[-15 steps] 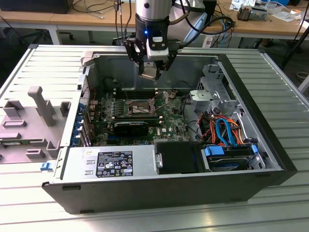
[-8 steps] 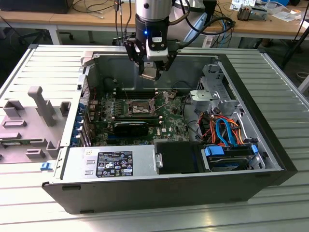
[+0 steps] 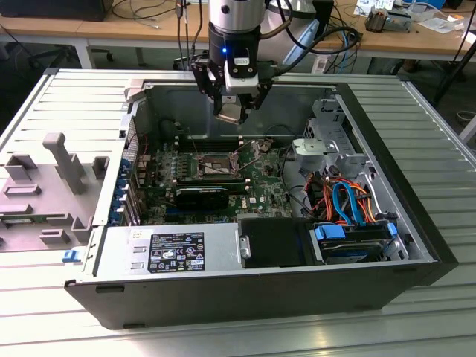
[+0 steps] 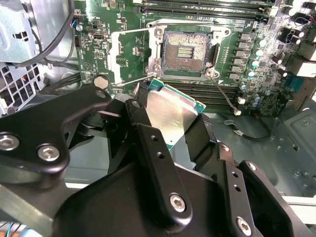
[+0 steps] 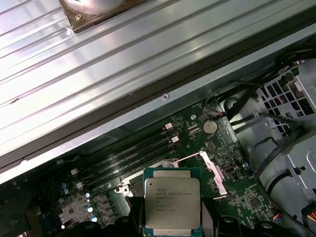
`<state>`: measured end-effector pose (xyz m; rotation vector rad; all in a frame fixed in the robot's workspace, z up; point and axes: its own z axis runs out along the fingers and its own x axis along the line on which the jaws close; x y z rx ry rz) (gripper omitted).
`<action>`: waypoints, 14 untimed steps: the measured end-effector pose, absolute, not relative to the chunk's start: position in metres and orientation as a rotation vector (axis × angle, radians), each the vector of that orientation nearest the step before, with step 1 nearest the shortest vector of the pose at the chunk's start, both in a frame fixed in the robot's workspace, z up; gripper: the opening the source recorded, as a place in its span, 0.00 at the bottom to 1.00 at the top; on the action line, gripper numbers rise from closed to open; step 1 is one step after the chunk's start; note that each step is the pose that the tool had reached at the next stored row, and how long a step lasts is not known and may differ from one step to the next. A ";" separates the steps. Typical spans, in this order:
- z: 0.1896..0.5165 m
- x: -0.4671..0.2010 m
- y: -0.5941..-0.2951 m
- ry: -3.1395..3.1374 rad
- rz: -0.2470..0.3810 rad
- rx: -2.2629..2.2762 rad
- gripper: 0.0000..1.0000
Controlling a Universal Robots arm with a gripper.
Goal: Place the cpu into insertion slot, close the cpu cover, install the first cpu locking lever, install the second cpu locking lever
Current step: 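Place the cpu into insertion slot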
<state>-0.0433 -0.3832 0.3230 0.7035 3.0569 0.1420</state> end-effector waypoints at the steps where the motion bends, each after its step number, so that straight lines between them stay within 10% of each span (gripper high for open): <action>1: 0.323 -0.043 -0.383 3.057 0.142 0.705 0.55; 14: 0.322 -0.043 -0.383 3.051 0.138 0.724 0.55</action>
